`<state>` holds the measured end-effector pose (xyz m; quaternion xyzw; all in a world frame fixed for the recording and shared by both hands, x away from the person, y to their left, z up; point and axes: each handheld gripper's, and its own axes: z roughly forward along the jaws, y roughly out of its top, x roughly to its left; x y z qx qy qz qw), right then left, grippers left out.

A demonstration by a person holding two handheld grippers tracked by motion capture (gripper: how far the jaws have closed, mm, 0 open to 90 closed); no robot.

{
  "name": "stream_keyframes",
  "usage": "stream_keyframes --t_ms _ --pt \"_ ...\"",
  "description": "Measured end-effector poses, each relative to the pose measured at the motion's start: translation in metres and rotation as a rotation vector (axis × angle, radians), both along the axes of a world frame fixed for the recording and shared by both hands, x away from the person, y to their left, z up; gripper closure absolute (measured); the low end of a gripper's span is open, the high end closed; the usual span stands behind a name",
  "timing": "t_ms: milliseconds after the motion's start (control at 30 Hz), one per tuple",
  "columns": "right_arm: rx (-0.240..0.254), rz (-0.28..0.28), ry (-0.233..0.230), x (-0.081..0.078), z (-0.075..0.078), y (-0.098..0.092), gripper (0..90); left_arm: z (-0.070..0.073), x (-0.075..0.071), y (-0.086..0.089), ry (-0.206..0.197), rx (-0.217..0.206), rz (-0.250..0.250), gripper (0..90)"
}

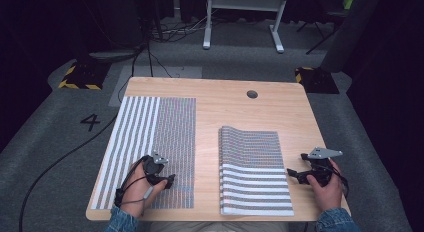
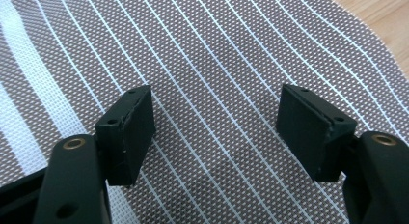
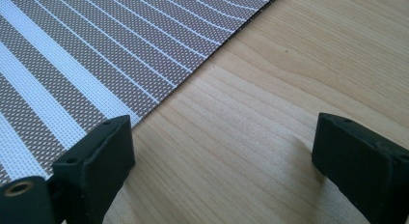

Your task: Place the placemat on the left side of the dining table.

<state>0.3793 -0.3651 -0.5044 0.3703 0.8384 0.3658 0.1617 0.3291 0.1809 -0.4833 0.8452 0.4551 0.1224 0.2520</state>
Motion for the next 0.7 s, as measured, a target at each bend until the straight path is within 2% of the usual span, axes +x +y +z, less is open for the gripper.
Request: stream_keyframes --t_ms 67,100,167,200,267,300,333,400,433,467,567,633,700 --pt "0.000 0.000 0.000 0.000 0.000 0.000 7.9 -0.001 0.000 0.000 -0.010 -0.007 0.008 30.2" --pt "0.000 0.000 0.000 0.000 0.000 0.000 7.9 0.000 0.001 0.002 -0.003 -0.005 -0.009 30.3" --pt "0.000 0.000 0.000 0.000 0.000 0.000 7.9 -0.002 0.002 0.004 -0.021 -0.007 -0.015 29.9" --pt "0.000 0.001 0.000 0.000 0.000 0.000 7.9 -0.002 0.003 0.005 -0.018 -0.015 -0.029 29.9" --pt "0.000 0.001 -0.001 0.000 0.000 0.000 7.9 -0.003 0.004 0.006 -0.043 -0.018 -0.026 29.9" --pt "0.000 0.001 0.000 0.000 0.000 0.000 7.9 -0.002 0.004 0.007 -0.024 -0.021 -0.024 29.9" --pt "0.000 0.001 -0.001 0.000 0.000 0.000 7.9 -0.003 0.005 0.007 -0.020 -0.031 -0.037 29.9" --pt "0.000 -0.001 0.000 0.000 0.000 0.000 7.9 -0.003 0.006 0.009 -0.029 -0.017 -0.037 29.9" --pt "0.000 0.000 0.000 0.000 0.000 0.000 7.9 -0.003 0.006 0.009 -0.014 -0.023 -0.027 29.9" --pt "0.000 0.001 -0.001 0.000 0.000 0.000 7.9 -0.003 0.008 0.010 -0.029 -0.026 -0.042 29.9" --pt "0.000 0.000 -0.001 0.000 0.000 0.000 7.9 -0.004 0.010 0.011 -0.018 -0.039 -0.046 29.9" --pt "0.000 0.001 -0.001 0.000 0.000 0.000 7.9 -0.004 0.011 0.011 -0.036 -0.029 -0.037 29.9" --pt "0.000 0.000 0.000 0.000 0.000 0.000 7.8 -0.003 0.012 0.011 -0.020 -0.031 -0.043 29.9"
